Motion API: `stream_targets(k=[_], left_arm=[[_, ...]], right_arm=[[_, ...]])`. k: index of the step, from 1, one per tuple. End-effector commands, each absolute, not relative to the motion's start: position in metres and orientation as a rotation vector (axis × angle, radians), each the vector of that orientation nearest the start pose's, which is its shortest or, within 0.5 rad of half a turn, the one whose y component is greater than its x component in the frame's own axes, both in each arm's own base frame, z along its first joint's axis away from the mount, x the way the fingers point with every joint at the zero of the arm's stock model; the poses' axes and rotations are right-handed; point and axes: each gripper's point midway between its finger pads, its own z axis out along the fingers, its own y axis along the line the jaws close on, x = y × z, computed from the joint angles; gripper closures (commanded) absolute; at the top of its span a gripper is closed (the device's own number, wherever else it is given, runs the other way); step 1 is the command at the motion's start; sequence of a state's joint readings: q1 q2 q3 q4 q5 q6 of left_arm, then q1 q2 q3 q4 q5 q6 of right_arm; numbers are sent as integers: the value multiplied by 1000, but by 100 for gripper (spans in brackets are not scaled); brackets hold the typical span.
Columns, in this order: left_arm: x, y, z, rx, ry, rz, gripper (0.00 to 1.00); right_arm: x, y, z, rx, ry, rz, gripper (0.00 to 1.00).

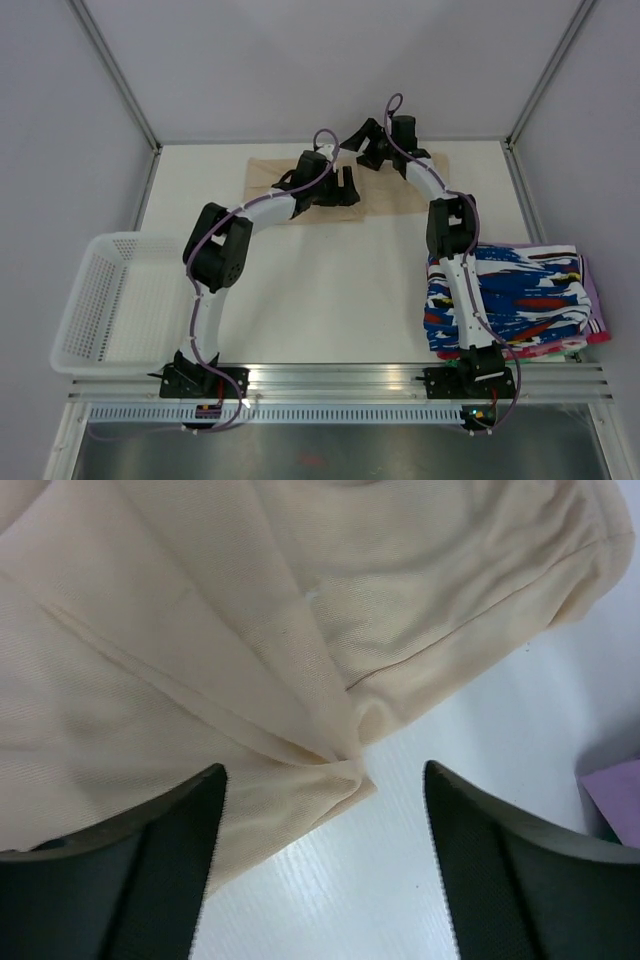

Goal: Fold and stack the trousers
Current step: Fold the trousers

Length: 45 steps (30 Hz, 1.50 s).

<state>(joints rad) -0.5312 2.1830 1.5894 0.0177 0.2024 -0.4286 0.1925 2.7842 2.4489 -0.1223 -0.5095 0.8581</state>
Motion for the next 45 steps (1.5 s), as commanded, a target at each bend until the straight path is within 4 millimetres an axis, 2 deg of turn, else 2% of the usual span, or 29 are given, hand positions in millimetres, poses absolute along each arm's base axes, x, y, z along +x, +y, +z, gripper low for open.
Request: stream_targets(k=[1,3,4,5,6,7,8,9,10,13,15,16,18,20,21,24,25,27,28,31,33,35,39,42,44,45], left_arm=[[511,-319,167,101,2088,-754,9],[529,-293,172,-44,2103,-757,7],[535,-282,176,-106,2118,-748,7],[546,-263,176,-228,2124,-748,7],[552,-254,176,-297,2129,-741,7],[562,-247,174,-361,2134,-729,7],[566,-232,163,-475,2165,-704,7],[576,-225,157,-575,2164,-698,8],[577,-221,148,-596,2187,-660,9],[586,-204,133,-763,2185,-609,11],[588,-194,118,-857,2185,-566,13],[589,-192,117,-878,2182,-555,13],[591,-185,104,-940,2187,-520,14],[590,-181,97,-973,2197,-485,16],[591,-179,89,-986,2204,-469,17],[591,-175,72,-1014,2224,-442,19],[591,-174,69,-1022,2226,-437,19],[592,-172,66,-1021,2227,-426,20],[593,-168,62,-1017,2228,-418,21],[598,-160,55,-1029,2229,-419,30],[601,-158,51,-1042,2228,-440,32],[602,-155,50,-1037,2233,-444,31],[599,-156,51,-996,2251,-449,23],[597,-156,50,-986,2264,-470,20],[594,-156,49,-983,2273,-475,20],[594,-155,50,-973,2272,-474,20]], right_arm=[[655,246,174,119,1993,1145,8],[651,243,191,60,1974,1102,7],[646,238,209,45,1964,1079,7],[645,232,215,39,1961,1051,7],[647,225,221,52,1956,997,7],[642,214,232,37,1955,944,7],[641,208,236,41,1955,911,7],[639,192,242,61,1961,846,7],[638,183,245,78,1964,817,7],[629,154,240,125,2013,714,8],[622,143,232,102,2046,648,8],[614,135,225,113,2079,614,8],[607,133,217,98,2108,592,9],[596,137,204,66,2145,610,14],[594,139,202,49,2146,620,20],[586,153,171,-14,2216,614,28],[583,170,168,-66,2221,615,30],[582,182,158,-135,2236,551,35],[579,203,152,-185,2247,543,37],[578,240,142,-264,2252,495,43],[579,263,136,-291,2238,465,44],[579,274,131,-312,2230,433,42],[581,299,114,-329,2218,364,29],[586,296,97,-283,2233,251,28],[591,284,86,-199,2248,166,28],[594,283,91,-164,2236,155,28]])
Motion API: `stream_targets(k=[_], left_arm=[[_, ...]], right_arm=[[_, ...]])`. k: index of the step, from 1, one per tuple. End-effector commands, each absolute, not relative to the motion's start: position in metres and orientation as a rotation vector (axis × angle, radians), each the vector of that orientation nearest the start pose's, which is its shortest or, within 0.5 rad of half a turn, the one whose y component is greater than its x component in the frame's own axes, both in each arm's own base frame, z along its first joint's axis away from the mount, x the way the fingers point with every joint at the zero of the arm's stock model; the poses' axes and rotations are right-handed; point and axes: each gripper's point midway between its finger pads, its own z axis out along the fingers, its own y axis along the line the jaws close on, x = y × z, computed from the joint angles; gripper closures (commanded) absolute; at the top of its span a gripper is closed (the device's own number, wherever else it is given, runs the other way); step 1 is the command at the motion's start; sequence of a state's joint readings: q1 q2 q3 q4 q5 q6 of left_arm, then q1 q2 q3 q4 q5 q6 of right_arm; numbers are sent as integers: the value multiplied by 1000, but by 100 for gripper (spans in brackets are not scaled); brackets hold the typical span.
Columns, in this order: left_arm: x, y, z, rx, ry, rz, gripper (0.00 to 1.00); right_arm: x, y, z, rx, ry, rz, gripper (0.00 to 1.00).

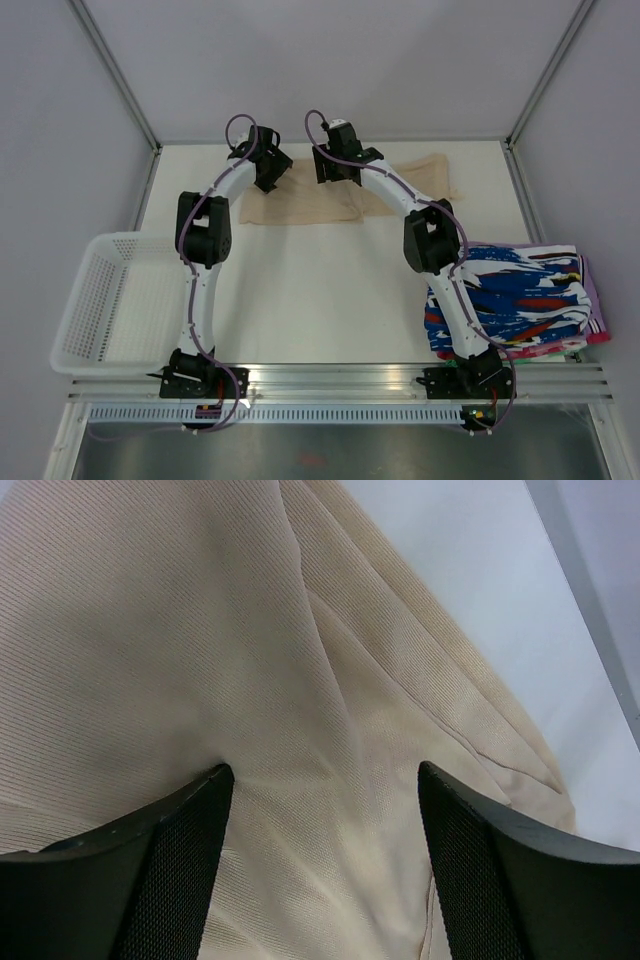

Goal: Fold and stack the trousers
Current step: Fold the trousers

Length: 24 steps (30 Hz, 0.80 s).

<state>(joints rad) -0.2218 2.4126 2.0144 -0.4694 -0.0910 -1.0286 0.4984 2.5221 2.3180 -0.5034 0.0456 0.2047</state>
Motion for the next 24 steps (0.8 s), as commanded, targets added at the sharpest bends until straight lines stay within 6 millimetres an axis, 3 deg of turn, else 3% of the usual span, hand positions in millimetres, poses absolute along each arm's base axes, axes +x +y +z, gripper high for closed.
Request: stream_targets(k=[1,4,8,14,18,24], left_arm=[[592,-155,49,-973,2274,-473,20],[589,-153,46,-966,2279,-475,19],[586,-151,40,-968,2292,-475,19],[584,-149,34,-973,2298,-481,20],[581,-150,31,-978,2304,-490,19],[582,-148,31,-984,2300,-495,20]], right_arm=[[597,278,90,-127,2231,123,29],[602,281,87,-51,2218,147,32],[604,305,71,-15,2224,309,35],[606,323,78,45,2178,340,35],[606,320,74,31,2163,262,31],[600,307,40,11,2227,152,38]])
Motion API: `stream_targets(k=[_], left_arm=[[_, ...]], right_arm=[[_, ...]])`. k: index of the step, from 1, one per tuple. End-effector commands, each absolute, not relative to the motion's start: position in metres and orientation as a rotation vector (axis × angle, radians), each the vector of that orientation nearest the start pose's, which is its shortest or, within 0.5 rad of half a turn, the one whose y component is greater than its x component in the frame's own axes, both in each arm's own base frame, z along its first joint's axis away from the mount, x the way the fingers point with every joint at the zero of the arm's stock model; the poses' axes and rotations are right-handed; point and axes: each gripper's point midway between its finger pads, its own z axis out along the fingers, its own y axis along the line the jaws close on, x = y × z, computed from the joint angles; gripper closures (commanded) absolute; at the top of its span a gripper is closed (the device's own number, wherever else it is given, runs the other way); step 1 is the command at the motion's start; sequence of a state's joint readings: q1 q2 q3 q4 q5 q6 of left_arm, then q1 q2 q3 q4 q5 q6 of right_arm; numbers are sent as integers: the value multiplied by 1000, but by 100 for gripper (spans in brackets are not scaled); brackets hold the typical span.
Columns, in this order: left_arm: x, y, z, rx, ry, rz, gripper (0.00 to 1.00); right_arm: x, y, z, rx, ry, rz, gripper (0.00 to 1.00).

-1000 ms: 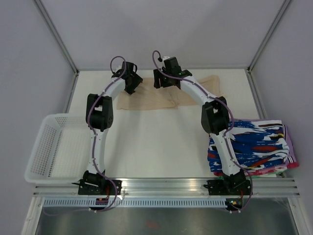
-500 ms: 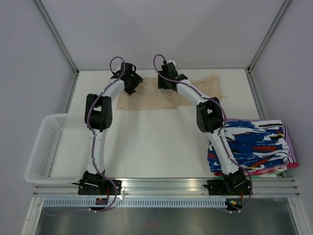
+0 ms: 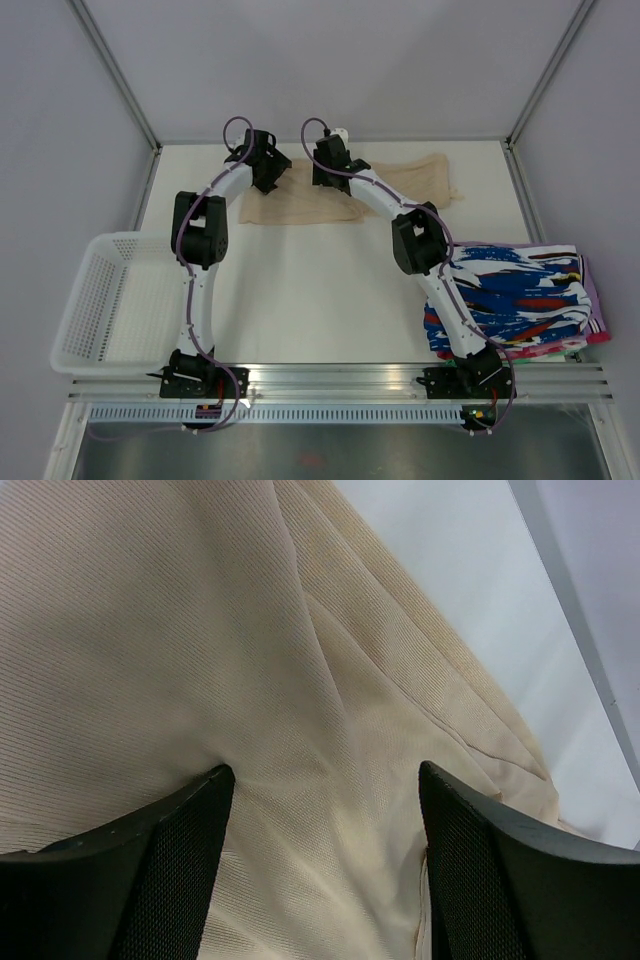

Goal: Fold and stack the trousers
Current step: Fold the trousers

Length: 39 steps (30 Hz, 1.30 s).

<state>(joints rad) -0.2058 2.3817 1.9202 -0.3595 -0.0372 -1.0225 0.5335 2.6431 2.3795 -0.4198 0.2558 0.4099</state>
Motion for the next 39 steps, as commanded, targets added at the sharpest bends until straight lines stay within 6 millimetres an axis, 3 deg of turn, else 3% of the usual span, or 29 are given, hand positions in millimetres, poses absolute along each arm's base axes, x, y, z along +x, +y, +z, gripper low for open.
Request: stream_targets(k=[1,4,7,10,13,18,21,28,34,39], left_arm=[[581,-147,30,-981,2302,-493,20],[579,-146,28,-987,2307,-489,20],[578,-144,26,-986,2312,-484,20],[576,-142,26,-986,2314,-479,20],[573,-140,24,-990,2319,-468,20],[569,-137,20,-1000,2323,-445,21],[568,-136,15,-1003,2329,-438,20],[563,-134,5,-1013,2348,-408,21],[563,-132,4,-1012,2348,-399,21],[564,-134,3,-1007,2348,-403,21]], right_arm=[[598,305,34,5,2238,138,38],[596,303,22,-2,2263,118,41],[591,295,6,-14,2295,63,51],[590,290,3,-29,2306,33,71],[595,286,14,-14,2281,24,84],[612,278,56,11,2195,46,85],[619,272,70,-9,2165,60,82],[631,239,64,30,2180,45,83],[636,231,63,29,2175,42,81],[643,222,71,43,2155,46,69]])
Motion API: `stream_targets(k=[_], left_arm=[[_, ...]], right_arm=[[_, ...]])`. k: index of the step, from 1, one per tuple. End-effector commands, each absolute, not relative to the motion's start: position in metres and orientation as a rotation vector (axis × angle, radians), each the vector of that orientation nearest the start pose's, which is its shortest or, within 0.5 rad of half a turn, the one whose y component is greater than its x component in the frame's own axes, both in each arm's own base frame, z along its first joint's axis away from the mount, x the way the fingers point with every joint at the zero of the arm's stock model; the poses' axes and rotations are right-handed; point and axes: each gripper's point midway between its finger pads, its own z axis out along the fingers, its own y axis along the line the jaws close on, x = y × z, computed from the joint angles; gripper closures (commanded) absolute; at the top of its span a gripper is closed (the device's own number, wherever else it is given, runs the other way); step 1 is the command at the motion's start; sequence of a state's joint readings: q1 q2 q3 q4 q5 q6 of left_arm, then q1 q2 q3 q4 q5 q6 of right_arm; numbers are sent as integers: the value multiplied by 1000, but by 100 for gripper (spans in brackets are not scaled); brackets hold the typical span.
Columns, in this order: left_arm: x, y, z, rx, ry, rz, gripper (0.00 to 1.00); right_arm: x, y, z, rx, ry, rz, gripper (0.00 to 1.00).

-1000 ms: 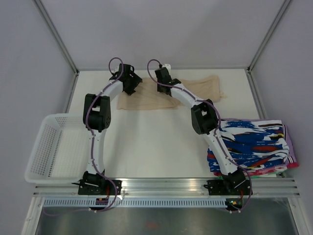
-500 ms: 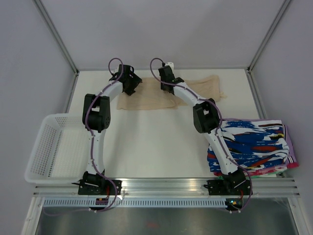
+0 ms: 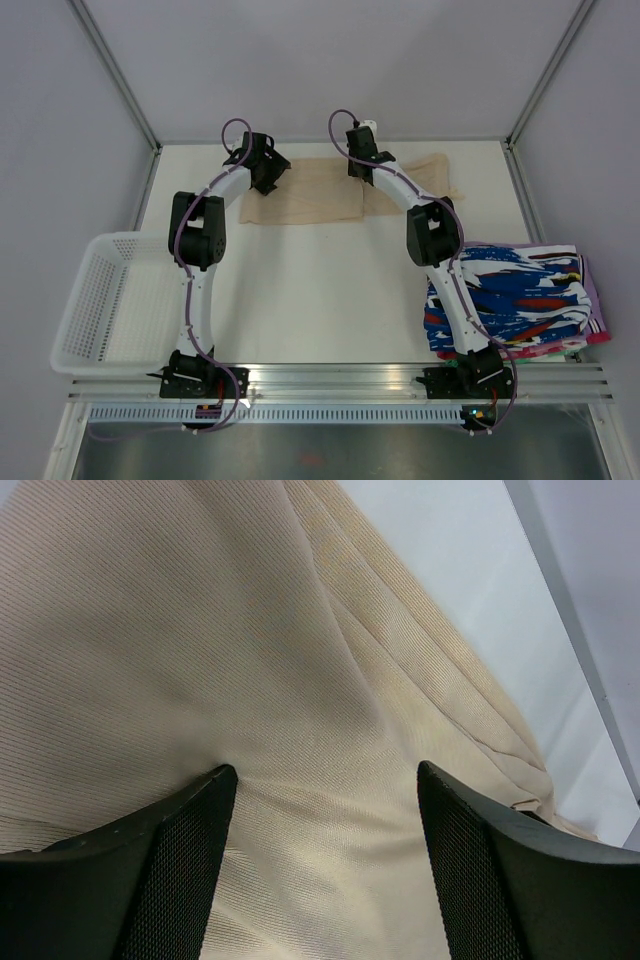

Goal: Fold and stack the trousers
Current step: Fold the trousers

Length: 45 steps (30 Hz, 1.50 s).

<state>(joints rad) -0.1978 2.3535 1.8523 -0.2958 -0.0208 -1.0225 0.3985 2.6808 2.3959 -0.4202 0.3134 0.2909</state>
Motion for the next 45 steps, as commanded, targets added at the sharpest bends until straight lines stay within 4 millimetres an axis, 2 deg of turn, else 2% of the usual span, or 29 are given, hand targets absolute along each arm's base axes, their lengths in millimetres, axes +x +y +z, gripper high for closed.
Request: stream_targets(k=[1,4,5,6,7,8,9,10,11,13,14,16,17,18,19,20,21,25,29,34,39,41,45], left_arm=[[564,-134,3,-1002,2351,-407,21],[569,-137,15,-944,2345,-432,20],[572,-140,23,-916,2338,-449,19],[573,-140,30,-865,2341,-446,18],[577,-142,48,-826,2315,-470,18],[580,-143,60,-786,2300,-481,16],[581,-141,70,-727,2292,-470,16],[583,-139,91,-689,2262,-476,15],[586,-137,105,-657,2242,-474,14],[586,-133,128,-575,2222,-492,12],[586,-127,147,-547,2191,-490,11],[584,-110,158,-513,2182,-441,10],[581,-103,164,-502,2182,-428,9],[578,-96,162,-475,2195,-396,9],[577,-84,161,-477,2198,-362,9],[572,-78,153,-465,2223,-339,9],[570,-68,147,-451,2240,-310,9],[557,-57,118,-427,2332,-300,9],[547,-45,93,-410,2387,-263,9],[538,-38,69,-437,2441,-317,11],[529,-53,50,-400,2461,-429,13],[528,-58,37,-404,2473,-464,14],[534,-63,26,-423,2462,-511,16]], right_arm=[[645,220,71,44,2154,53,68],[645,226,87,11,2146,115,60],[646,229,104,-1,2121,140,51],[644,235,112,-34,2112,174,47],[644,237,123,-43,2095,186,42],[644,235,145,-41,2060,192,35],[644,230,158,-48,2039,161,34],[644,227,168,-53,2025,148,31],[642,223,188,-57,1998,143,27],[640,210,202,-50,1990,107,26],[637,204,220,-35,1970,112,26],[634,185,223,23,1991,117,27],[632,177,231,50,1988,129,28],[630,159,224,85,2023,120,30],[627,151,220,108,2043,125,34],[619,145,214,123,2080,143,36],[617,130,211,146,2093,136,38],[597,104,192,162,2168,109,40],[581,101,178,173,2220,155,41],[574,109,169,197,2252,234,43],[570,112,165,213,2269,261,45],[569,110,167,227,2266,248,45],[568,100,177,248,2251,232,45]])
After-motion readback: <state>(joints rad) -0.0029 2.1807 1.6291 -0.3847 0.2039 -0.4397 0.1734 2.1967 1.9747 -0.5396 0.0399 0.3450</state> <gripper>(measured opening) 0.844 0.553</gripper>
